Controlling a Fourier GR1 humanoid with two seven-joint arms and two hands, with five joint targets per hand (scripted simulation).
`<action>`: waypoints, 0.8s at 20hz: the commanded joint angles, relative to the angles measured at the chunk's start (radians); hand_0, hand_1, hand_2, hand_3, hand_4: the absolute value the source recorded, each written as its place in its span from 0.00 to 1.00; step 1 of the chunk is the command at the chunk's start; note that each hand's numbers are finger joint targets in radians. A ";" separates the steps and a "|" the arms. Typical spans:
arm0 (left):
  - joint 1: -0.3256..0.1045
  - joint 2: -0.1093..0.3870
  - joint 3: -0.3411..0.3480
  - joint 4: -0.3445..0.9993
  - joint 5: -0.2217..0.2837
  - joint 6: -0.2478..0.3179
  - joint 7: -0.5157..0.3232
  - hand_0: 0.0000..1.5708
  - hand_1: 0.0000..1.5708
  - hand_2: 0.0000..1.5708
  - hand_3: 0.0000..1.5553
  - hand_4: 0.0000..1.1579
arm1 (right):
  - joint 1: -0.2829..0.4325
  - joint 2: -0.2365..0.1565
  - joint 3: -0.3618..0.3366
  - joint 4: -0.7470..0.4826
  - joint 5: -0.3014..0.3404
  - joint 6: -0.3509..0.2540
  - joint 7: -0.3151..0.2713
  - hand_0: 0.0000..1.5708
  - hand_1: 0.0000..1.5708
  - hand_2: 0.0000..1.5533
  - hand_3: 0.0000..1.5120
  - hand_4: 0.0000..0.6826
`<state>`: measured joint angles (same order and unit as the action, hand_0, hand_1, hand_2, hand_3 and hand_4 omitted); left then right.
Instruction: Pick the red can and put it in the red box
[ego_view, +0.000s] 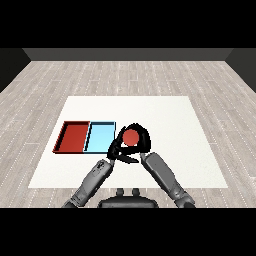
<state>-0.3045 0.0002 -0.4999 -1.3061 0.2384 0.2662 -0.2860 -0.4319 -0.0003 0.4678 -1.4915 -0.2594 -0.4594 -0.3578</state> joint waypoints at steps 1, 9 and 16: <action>-0.026 0.000 -0.043 0.074 0.053 0.019 -0.063 0.00 0.00 0.00 0.00 0.00 | 0.039 0.000 0.080 -0.027 0.003 -0.042 -0.012 0.97 0.97 0.94 0.93 0.95; -0.078 0.000 -0.028 0.045 0.121 0.234 -0.026 0.24 0.24 0.46 0.36 0.79 | -0.005 0.000 0.109 -0.069 0.045 -0.105 0.075 0.98 0.98 0.94 0.93 0.95; -0.050 0.002 0.041 0.125 0.105 0.154 -0.050 1.00 1.00 1.00 0.95 0.96 | -0.044 0.000 0.134 -0.044 0.001 -0.142 0.059 0.95 0.95 0.93 0.92 0.95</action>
<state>-0.3598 0.0108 -0.5214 -1.2377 0.3446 0.4762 -0.3254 -0.4452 -0.0080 0.5584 -1.5170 -0.2421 -0.5450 -0.3308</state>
